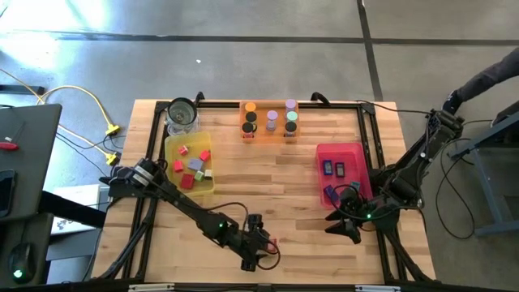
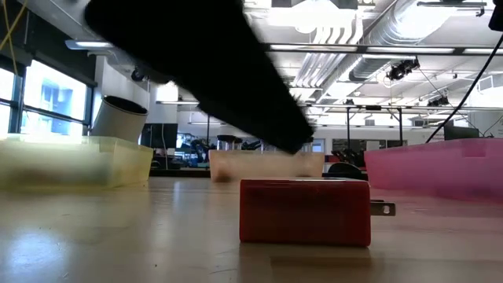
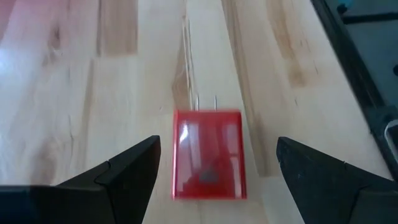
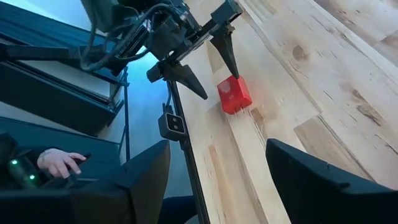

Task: Pick & Place Office items
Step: Put the red charger in the yellow bin

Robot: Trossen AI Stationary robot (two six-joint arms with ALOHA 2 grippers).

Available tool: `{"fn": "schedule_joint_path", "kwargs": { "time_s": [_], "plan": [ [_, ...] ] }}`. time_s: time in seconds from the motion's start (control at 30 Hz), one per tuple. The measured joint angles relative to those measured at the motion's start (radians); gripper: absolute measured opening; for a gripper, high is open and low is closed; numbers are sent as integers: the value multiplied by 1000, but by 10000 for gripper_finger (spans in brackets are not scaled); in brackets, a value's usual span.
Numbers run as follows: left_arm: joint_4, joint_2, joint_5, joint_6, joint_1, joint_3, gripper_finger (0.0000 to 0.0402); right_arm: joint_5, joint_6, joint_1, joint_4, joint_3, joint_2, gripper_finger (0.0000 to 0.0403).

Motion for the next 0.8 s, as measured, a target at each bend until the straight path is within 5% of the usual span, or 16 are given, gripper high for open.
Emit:
{"fn": "schedule_joint_path", "kwargs": {
  "time_s": [0.57,0.8],
  "plan": [
    [178,133,-5,-23,-12,-20,308,53,1,0,-7,0,0,254],
    [170,133,-8,-37,-7,-20,225,53,55,0,3,0,0,254]
  ]
}}
